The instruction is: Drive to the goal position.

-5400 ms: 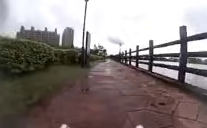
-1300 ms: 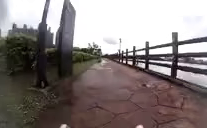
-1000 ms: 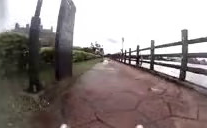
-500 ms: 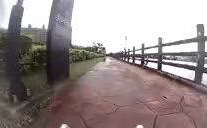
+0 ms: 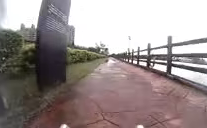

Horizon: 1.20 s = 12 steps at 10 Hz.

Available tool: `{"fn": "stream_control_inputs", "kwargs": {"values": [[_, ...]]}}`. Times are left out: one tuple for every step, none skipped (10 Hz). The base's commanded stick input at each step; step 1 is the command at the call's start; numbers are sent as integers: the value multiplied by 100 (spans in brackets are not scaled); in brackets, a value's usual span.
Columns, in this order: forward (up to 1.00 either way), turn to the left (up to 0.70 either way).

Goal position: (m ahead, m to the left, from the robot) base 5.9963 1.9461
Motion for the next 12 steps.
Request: {"fn": "stream_control_inputs", "kwargs": {"values": [[85, -33], [85, -33], [85, -33], [85, -33], [85, -33], [85, -33], [85, -33], [85, -28], [85, -11], [85, -1], [85, 1], [85, 1]]}}
